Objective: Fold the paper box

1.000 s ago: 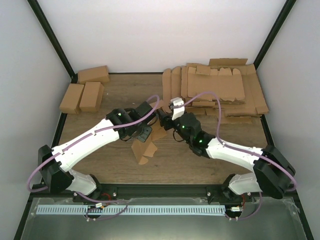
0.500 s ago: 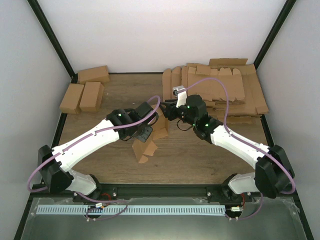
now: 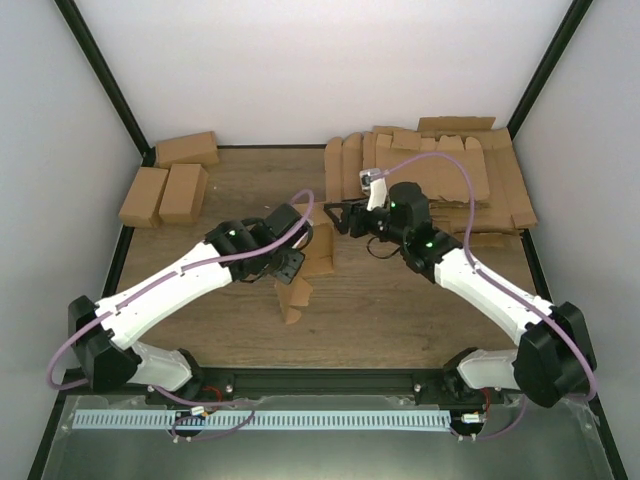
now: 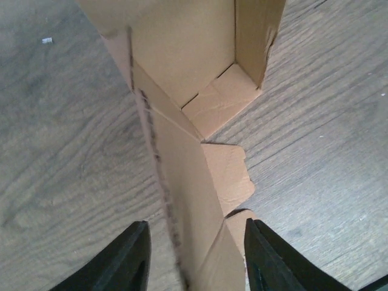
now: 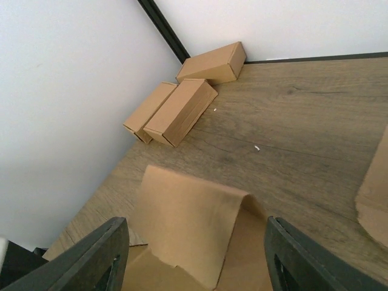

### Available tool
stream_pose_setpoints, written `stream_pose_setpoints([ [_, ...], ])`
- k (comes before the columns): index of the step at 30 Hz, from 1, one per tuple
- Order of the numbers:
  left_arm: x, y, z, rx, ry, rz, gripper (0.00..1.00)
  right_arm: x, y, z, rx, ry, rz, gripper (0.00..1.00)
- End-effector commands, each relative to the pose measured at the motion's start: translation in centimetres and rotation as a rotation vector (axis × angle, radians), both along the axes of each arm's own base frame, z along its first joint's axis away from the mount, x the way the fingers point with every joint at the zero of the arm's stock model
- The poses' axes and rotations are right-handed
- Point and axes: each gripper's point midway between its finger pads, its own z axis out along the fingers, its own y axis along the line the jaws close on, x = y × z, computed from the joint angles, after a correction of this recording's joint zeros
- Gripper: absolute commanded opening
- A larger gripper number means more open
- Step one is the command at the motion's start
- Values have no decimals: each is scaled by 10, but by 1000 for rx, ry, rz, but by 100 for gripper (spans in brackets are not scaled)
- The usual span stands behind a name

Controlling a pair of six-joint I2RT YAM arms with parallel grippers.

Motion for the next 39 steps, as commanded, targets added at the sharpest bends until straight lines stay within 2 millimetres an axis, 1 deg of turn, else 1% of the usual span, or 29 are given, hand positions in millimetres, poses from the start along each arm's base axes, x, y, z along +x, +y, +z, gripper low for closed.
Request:
stream_pose_setpoints([
  [1, 1, -8, 31, -137, -64, 18, 51, -3, -20, -5, -4, 74, 3, 64],
  [4, 4, -9, 47, -203, -89, 45, 59, 2, -35, -12, 5, 109, -26, 64],
  [7, 10, -4, 60, -270, -106, 94, 62, 7, -45, -18, 27, 148, -36, 63],
  [8, 14, 0, 64, -298, -108, 121, 62, 8, -46, -20, 29, 159, -37, 63],
  [10, 22, 10, 71, -375, -98, 169, 57, 8, -46, -24, 29, 173, -33, 61],
  [11, 23, 13, 72, -428, -77, 179, 54, 6, -45, -26, 32, 181, -23, 61],
  [12, 30, 21, 74, -481, -77, 210, 51, 5, -44, -29, 36, 186, -17, 61],
  [14, 36, 28, 73, -559, -58, 227, 46, 2, -42, -33, 46, 198, -1, 60],
  [16, 40, 30, 66, -617, -25, 234, 44, 0, -40, -39, 50, 210, 16, 60],
  [18, 46, 30, 53, -661, 24, 241, 43, -2, -37, -46, 50, 224, 36, 60],
  [20, 50, 22, 37, -713, 101, 222, 43, -2, -35, -53, 48, 236, 52, 59],
  [22, 52, 10, 28, -776, 161, 189, 44, -3, -34, -57, 45, 242, 63, 59],
  [25, 57, -2, 22, -834, 200, 159, 47, -2, -31, -62, 39, 244, 79, 58],
  [29, 66, -9, 16, -855, 222, 151, 47, -2, -25, -67, 42, 255, 119, 57],
  [33, 69, -14, 8, -862, 248, 143, 46, -1, -20, -73, 41, 271, 147, 56],
  [39, 72, -13, -7, -835, 261, 159, 39, 3, -16, -84, 18, 297, 151, 52],
])
